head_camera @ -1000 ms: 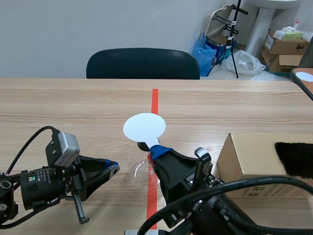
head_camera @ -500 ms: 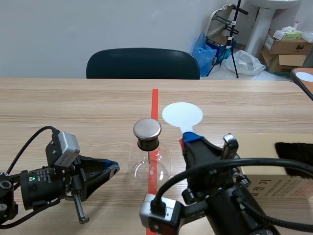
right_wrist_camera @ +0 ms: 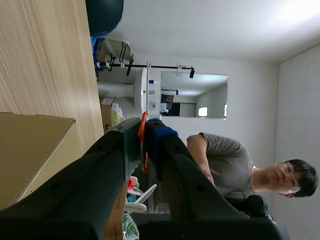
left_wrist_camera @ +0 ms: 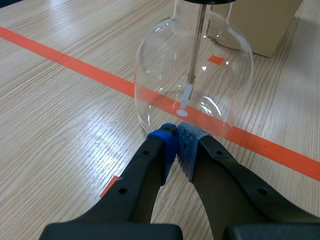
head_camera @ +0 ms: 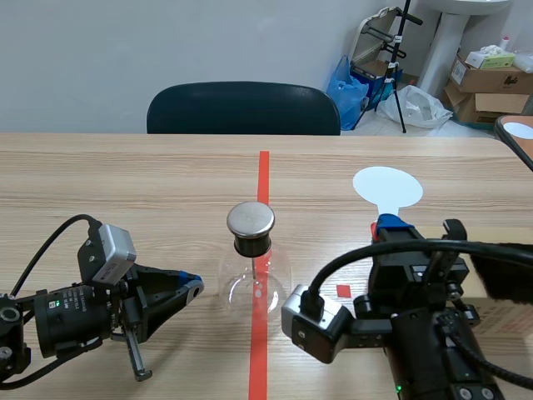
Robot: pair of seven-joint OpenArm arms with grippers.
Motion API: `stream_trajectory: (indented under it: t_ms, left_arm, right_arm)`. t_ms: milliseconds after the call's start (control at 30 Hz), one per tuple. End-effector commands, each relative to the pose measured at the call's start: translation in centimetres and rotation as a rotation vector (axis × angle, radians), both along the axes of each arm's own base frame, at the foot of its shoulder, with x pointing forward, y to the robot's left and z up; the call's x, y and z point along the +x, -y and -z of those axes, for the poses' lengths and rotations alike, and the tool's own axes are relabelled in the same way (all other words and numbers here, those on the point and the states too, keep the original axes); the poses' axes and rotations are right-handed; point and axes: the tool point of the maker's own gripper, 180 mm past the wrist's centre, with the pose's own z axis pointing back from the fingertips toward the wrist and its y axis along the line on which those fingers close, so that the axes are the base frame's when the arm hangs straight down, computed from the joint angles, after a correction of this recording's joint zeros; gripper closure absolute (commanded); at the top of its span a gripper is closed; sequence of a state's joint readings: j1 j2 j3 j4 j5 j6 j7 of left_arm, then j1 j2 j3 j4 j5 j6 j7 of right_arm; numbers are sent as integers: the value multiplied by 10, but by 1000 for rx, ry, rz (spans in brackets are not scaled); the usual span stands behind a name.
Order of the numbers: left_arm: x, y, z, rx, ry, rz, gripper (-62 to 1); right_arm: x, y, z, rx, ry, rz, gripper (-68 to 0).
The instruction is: Do the electroscope experiment
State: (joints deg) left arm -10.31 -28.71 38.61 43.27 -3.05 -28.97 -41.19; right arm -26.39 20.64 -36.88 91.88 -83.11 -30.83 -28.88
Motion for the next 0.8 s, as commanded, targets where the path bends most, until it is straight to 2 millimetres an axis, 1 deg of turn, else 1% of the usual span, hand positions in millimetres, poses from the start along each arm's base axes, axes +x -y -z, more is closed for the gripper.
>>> stream_trajectory:
  t_ms: [0, 100, 433, 533, 767]
  left_arm:
    - [3, 7, -11, -37, 24, 4, -30]
    - [3, 7, -11, -37, 24, 4, -30]
    - [3, 7, -11, -37, 24, 4, -30]
    - [3, 7, -11, -37, 24, 4, -30]
    - [3, 7, -11, -37, 24, 4, -30]
  right_arm:
    - [4, 3, -10, 9, 35, 14, -11]
    - [4, 6, -10, 9, 36, 29, -11]
    - [4, 5, -10, 9, 36, 24, -11]
    - [4, 0, -9, 8, 35, -4, -11]
    - [0, -20, -9, 5, 31, -118, -11]
